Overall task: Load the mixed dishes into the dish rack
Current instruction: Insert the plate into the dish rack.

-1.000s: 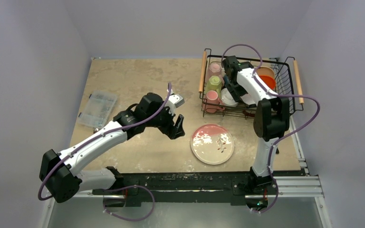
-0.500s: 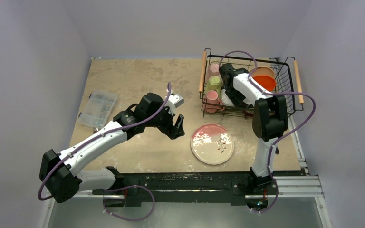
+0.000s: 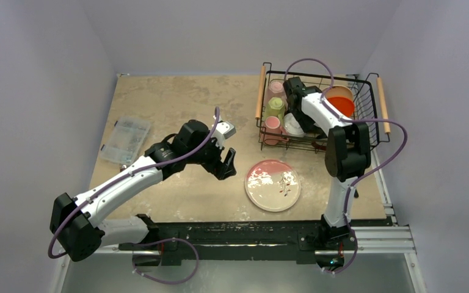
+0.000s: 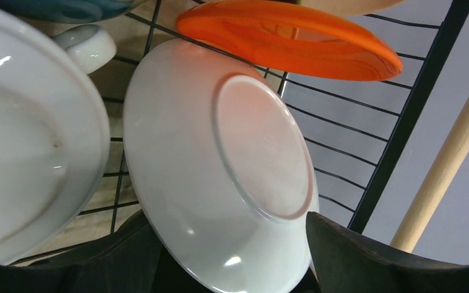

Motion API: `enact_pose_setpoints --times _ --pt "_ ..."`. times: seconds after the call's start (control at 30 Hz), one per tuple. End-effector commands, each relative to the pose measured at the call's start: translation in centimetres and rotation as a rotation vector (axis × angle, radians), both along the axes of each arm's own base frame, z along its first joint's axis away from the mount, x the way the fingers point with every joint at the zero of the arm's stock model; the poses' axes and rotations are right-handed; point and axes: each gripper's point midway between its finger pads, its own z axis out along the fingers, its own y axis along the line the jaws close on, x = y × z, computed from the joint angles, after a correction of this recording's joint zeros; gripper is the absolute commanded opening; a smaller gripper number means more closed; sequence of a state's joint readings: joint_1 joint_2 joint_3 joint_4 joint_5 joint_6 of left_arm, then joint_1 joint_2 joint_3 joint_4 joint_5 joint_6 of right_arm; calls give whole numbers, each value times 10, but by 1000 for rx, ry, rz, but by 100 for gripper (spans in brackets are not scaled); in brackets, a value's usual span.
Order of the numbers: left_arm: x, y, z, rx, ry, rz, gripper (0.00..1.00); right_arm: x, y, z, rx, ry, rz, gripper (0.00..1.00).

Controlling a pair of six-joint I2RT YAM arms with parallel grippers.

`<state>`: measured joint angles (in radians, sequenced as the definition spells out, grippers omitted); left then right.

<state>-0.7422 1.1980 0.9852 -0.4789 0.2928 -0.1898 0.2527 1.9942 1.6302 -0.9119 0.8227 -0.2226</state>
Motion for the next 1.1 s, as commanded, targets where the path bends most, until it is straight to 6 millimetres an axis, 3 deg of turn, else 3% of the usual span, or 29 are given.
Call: enact_pose_setpoints --times 0.0,0.53,0.77,0.97,1.07 --pt "0 -1 11 -22 -46 -15 82 12 -28 52 -55 -177 -79 83" --pt "2 -1 9 -8 -50 -21 79 16 -79 73 -110 -246 -156 86" --pt "3 -1 8 -3 -50 -19 80 29 -81 63 -114 -231 -138 88" --pt "4 -2 8 -3 -51 -21 80 18 -85 63 -126 -214 -129 87" --pt "4 -2 8 -5 -51 -18 80 9 -89 67 -113 -204 -120 78"
